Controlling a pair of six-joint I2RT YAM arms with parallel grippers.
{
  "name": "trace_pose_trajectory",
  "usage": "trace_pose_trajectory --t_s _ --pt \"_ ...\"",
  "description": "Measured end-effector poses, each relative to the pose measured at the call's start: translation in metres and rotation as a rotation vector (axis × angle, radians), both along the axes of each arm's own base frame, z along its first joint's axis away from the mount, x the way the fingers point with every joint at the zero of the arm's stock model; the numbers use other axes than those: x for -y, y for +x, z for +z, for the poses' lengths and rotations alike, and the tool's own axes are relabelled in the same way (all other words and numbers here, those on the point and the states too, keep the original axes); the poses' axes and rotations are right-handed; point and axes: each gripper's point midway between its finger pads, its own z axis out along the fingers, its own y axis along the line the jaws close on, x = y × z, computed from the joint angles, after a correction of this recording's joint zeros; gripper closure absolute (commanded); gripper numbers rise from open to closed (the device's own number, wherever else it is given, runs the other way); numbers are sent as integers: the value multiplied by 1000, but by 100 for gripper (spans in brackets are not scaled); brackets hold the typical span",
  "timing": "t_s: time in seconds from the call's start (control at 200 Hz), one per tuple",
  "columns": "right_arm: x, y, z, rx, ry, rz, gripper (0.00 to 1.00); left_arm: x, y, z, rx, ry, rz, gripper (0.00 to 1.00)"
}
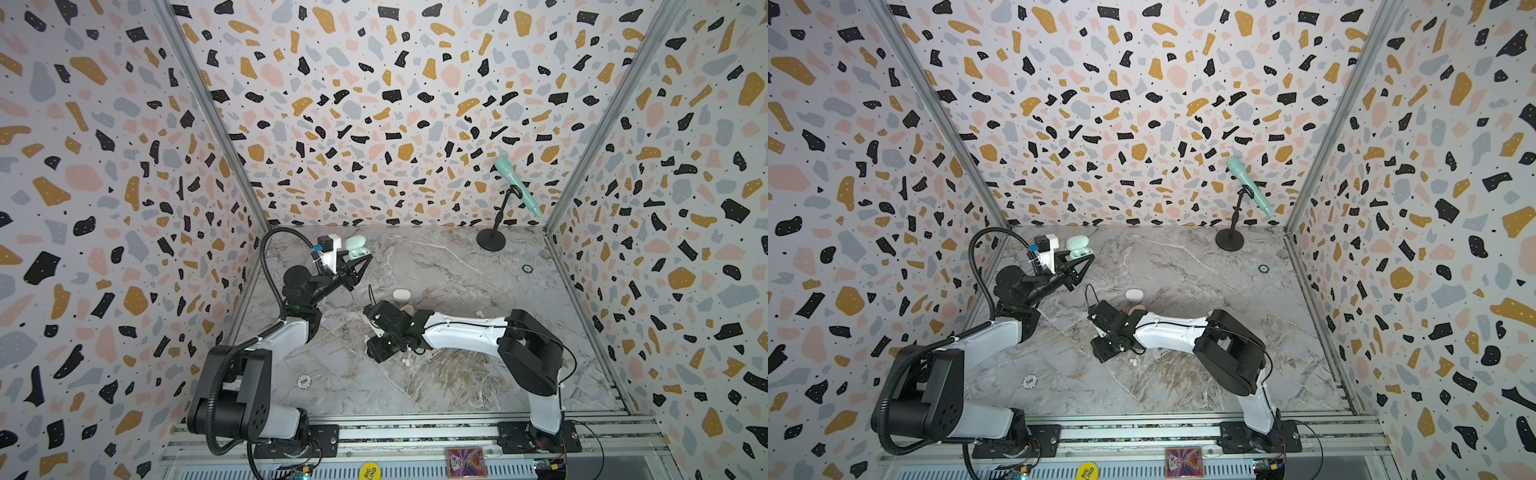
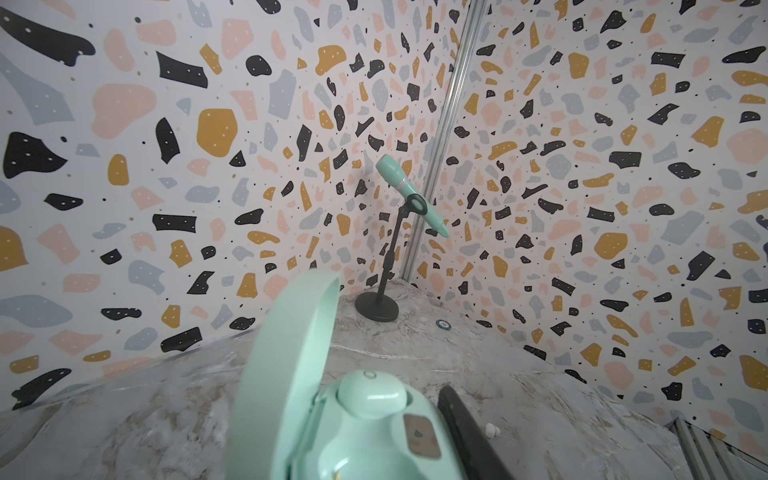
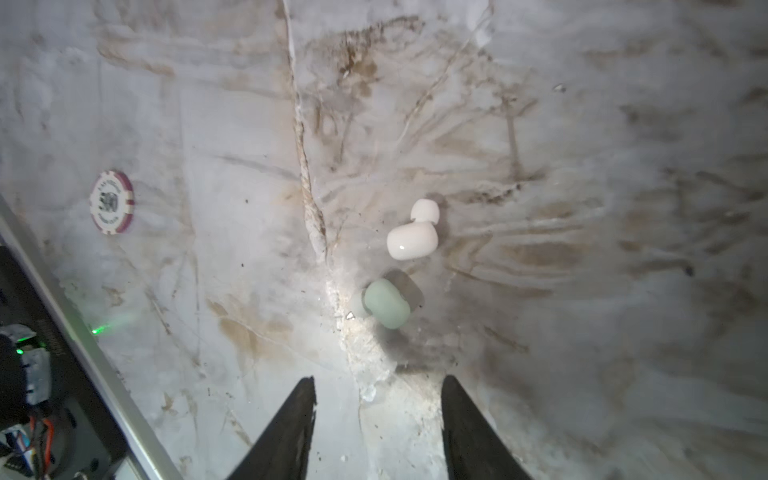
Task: Insert the wireless bluetooth earbuds into the charging case
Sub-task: 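Move the right gripper down over the second mint-green earbud on the table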
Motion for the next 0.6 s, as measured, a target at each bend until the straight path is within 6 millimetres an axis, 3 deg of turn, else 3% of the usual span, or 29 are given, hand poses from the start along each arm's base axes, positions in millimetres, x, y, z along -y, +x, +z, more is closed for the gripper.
trace_pose_trajectory --t_s 0.325,0.601 --pt "-16 2 -13 -25 -35 60 49 -9 14 -16 -40 -10 20 65" --pt "-25 1 -16 -34 -30 120 48 -9 17 -3 -8 -18 14 65"
